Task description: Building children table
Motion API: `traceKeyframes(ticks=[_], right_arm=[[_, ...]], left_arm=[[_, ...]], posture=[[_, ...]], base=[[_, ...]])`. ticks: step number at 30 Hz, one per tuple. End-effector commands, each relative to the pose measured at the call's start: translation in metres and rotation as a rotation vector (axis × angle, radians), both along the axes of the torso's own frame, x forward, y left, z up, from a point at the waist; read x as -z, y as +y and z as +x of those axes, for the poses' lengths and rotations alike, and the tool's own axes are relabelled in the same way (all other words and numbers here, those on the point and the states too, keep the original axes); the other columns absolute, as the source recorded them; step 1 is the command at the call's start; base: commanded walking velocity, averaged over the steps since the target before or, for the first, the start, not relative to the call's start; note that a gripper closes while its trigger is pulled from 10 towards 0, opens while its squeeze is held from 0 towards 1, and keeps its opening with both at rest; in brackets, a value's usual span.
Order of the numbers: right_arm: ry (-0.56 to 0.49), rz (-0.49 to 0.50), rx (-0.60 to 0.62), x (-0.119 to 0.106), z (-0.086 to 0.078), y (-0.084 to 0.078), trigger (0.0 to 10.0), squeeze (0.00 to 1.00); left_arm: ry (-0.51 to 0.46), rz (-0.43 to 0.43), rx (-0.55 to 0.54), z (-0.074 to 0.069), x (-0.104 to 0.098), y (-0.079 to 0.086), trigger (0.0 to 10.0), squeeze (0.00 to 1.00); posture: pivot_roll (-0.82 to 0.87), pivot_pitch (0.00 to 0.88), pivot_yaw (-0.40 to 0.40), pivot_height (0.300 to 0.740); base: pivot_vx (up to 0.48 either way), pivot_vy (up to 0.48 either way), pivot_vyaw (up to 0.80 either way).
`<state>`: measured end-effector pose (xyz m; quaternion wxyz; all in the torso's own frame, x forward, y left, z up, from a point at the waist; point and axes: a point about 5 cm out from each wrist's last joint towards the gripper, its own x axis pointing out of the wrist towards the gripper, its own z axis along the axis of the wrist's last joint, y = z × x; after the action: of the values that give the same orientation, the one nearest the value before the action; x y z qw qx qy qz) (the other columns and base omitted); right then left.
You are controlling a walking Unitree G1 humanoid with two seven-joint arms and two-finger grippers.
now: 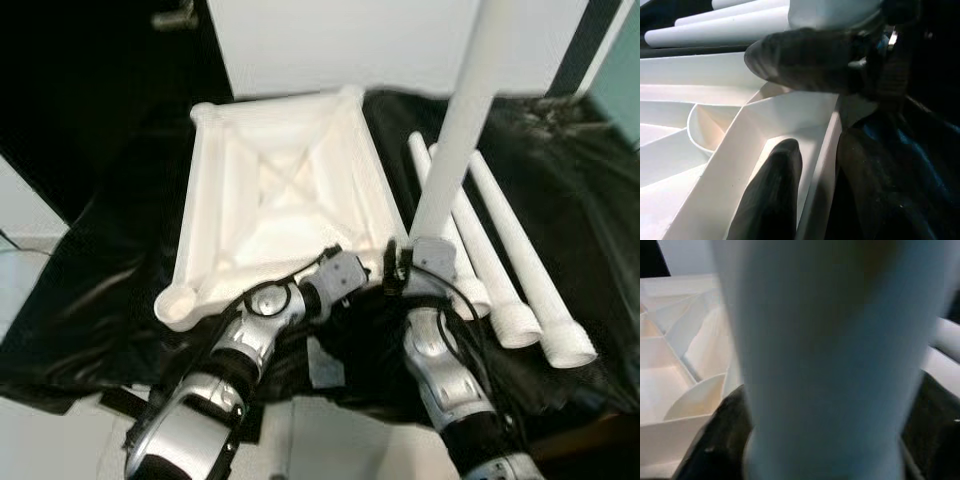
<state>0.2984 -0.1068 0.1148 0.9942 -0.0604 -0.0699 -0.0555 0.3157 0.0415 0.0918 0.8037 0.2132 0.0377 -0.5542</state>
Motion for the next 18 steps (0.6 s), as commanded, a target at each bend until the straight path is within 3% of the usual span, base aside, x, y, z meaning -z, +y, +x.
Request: traceKeyframes(ticks=[1,5,7,10,12,14,18], right_arm=[[0.009,0.017,-0.041,0.002,-0.005,0.003,10.0,0.0],[0.007,0.014,-0.068,0.002,-0.008,0.0,10.0,0.0],[-0.023,-0.054,-0.161,-0.001,-0.014,-0.012,10.0,0.0],[-0.036,-0.092,-0.201,-0.003,-0.016,-0.018,10.0,0.0],[-0.039,-0.124,-0.254,-0.005,-0.015,-0.025,10.0,0.0],[-0.027,-0.16,-0.315,-0.01,-0.009,-0.042,10.0,0.0],[-0.027,-0.191,-0.331,-0.015,-0.002,-0.056,10.0,0.0]], left_arm=[[0.206,0.118,0.005,-0.021,0.046,0.013,10.0,0.0],[0.205,0.116,0.004,-0.021,0.045,0.012,10.0,0.0],[0.204,0.114,0.005,-0.02,0.045,0.011,10.0,0.0],[0.203,0.114,0.007,-0.021,0.045,0.01,10.0,0.0],[0.204,0.116,0.012,-0.021,0.046,0.01,10.0,0.0],[0.201,0.118,0.029,-0.022,0.045,0.008,10.0,0.0],[0.196,0.118,0.038,-0.021,0.044,0.006,10.0,0.0]], posture=[[-0.01,0.044,0.039,0.74],[-0.02,0.043,0.037,0.74],[-0.04,0.04,0.042,0.74],[-0.04,0.04,0.042,0.74],[-0.05,0.036,0.046,0.74],[-0.06,0.029,0.05,0.74],[-0.06,0.024,0.053,0.74]], base=[[0.0,0.0,0.0],[0.0,0.0,0.0],[0.0,0.0,0.0],[0.0,0.0,0.0],[0.0,0.0,0.0],[0.0,0.0,0.0],[0.0,0.0,0.0]])
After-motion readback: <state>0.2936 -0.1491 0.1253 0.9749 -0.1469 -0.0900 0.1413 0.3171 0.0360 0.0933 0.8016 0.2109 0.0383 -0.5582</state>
